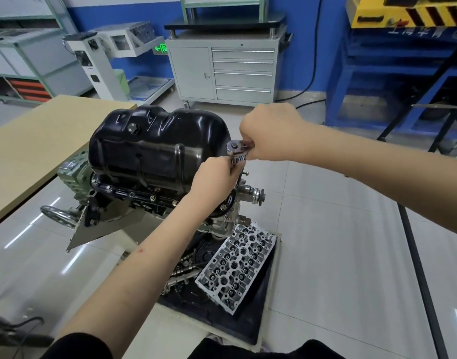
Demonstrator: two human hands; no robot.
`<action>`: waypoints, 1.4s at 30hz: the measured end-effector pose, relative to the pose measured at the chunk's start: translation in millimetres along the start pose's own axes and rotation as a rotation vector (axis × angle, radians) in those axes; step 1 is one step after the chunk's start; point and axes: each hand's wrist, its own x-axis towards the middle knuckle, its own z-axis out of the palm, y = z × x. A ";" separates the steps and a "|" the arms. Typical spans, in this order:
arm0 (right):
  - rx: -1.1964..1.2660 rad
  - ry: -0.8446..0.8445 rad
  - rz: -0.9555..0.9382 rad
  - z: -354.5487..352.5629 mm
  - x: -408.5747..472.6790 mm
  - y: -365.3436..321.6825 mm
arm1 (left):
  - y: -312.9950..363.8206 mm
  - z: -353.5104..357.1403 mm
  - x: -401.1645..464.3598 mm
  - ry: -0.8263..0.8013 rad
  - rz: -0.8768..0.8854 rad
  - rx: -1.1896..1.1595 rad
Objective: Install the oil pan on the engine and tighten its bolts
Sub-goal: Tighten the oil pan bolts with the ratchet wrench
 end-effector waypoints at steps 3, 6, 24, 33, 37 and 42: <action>0.223 -0.152 0.017 -4.5 0.3 0.7 | -1.3 1.2 -0.5 0.004 -0.019 -0.015; 0.052 -0.046 -0.057 -7.3 5.7 0.7 | -2.6 -0.8 1.7 -0.010 -0.007 -0.001; -0.054 0.054 -0.144 4.3 9.8 11.4 | -0.2 -5.1 -1.3 -0.061 0.019 0.018; -0.226 0.061 0.001 5.6 0.6 -4.3 | 0.8 -1.5 -1.8 -0.035 -0.084 -0.043; 0.034 0.027 -0.034 7.9 -2.3 -0.9 | -4.2 -2.9 -4.1 -0.042 -0.111 -0.086; 0.835 -0.506 -0.067 2.7 1.1 25.2 | -1.2 -3.0 -5.8 -0.060 -0.105 -0.081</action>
